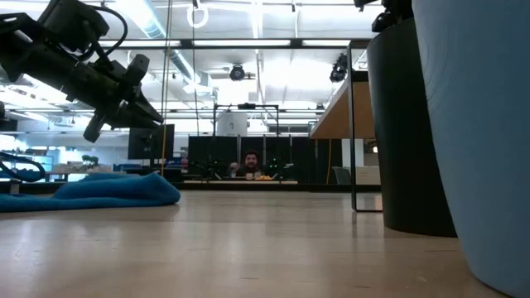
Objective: Stack small to large cups/mugs on shelf
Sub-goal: Put the transparent mug on the shelf, then put the blue cup on the shelf
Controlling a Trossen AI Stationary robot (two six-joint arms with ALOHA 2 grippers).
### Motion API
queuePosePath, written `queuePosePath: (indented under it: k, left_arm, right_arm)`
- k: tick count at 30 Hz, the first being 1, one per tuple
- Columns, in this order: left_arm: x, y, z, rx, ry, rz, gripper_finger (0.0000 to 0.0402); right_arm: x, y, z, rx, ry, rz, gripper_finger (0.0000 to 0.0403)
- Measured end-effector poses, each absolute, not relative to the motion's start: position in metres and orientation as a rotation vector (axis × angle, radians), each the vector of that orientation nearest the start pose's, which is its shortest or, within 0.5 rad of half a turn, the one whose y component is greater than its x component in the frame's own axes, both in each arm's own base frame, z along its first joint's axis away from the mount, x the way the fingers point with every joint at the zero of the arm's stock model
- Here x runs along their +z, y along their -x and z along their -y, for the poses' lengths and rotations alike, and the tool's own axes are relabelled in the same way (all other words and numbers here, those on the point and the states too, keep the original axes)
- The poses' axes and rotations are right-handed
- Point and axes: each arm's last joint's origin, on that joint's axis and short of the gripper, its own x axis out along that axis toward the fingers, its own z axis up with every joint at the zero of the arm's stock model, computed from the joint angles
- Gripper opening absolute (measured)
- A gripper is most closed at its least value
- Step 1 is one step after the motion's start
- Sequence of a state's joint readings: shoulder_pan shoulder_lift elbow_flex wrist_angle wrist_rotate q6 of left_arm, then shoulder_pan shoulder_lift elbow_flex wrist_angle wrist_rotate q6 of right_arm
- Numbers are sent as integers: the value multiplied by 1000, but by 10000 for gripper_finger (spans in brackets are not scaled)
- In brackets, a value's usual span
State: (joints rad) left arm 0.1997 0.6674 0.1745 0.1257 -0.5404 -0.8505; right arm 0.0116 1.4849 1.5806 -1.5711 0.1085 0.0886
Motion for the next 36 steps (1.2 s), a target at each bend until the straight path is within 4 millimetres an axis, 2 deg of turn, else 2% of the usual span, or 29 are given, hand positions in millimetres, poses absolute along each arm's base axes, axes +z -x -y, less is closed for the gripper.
queuePosePath:
  k: [24, 36]
  left_arm:
    - [171, -137, -43, 839, 738, -36, 91]
    - [171, -137, -43, 839, 738, -36, 81]
  right_arm:
    - [354, -245, 0, -135, 0, -1469, 60]
    - [354, -245, 1, -143, -8, -1466, 92]
